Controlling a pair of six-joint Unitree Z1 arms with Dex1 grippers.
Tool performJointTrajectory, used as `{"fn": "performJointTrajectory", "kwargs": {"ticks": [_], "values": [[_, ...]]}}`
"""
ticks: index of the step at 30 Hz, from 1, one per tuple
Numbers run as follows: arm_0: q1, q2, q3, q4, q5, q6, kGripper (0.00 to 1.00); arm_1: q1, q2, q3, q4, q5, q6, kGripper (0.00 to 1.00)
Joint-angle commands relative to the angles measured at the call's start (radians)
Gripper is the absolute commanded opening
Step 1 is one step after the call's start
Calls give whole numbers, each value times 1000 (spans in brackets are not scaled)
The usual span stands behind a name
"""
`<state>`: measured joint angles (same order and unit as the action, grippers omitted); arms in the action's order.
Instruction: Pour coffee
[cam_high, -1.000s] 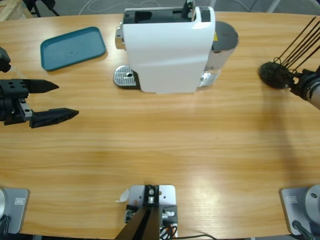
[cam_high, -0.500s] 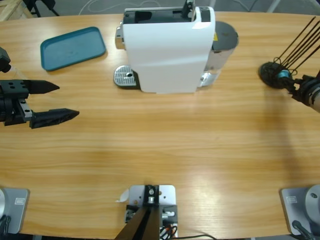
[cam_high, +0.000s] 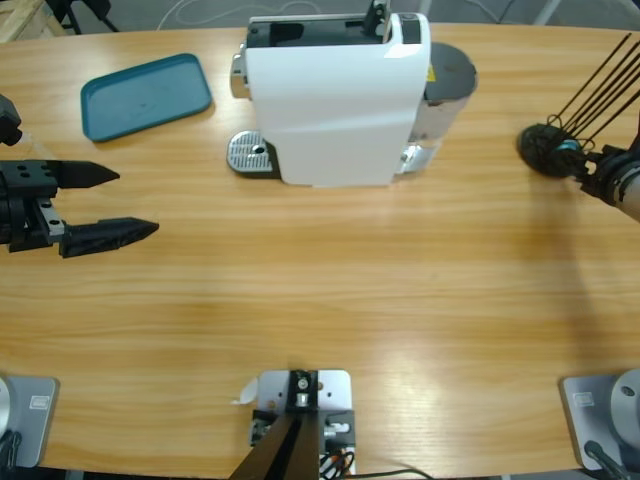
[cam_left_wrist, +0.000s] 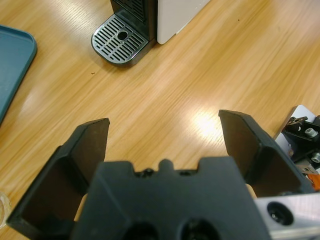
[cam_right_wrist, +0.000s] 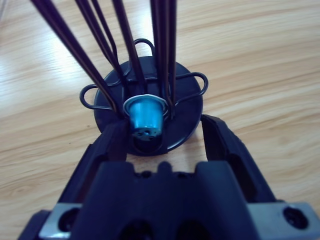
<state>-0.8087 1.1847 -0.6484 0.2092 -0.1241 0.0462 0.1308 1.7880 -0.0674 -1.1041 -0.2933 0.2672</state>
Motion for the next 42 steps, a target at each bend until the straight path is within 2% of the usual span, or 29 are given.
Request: {"fn": "performJointTrajectory", "kwargs": {"ticks": [1,11,13,15,16,17,22,28,32,37,42], "values": [[-7,21,9,-10,-19,-12,945,-16,49,8,-38,37,-16,245],[-7,23,15,-10,-33,-14,945,-17,78,21,-99,87,-73,218],[-7,23,17,-10,-39,-14,945,-17,76,23,-106,100,-88,96],[-7,21,20,-10,-43,-15,945,-17,73,25,-109,110,-90,87],[-7,19,21,-10,-43,-15,945,-17,71,26,-111,114,-92,22],[-7,17,23,-10,-43,-15,945,-17,68,26,-115,117,-94,0],[-7,12,28,-10,-43,-17,945,-17,26,26,-118,130,-97,0],[-18,19,31,-10,-43,-26,945,-19,-106,8,-96,152,-95,0],[-23,20,39,-10,-43,-29,945,-20,-253,-32,94,153,-92,0],[-27,38,42,-28,-45,-29,945,-20,-506,-217,475,148,-98,0],[-51,59,42,-57,-44,-35,943,-20,-636,-319,665,132,-100,0]]}}
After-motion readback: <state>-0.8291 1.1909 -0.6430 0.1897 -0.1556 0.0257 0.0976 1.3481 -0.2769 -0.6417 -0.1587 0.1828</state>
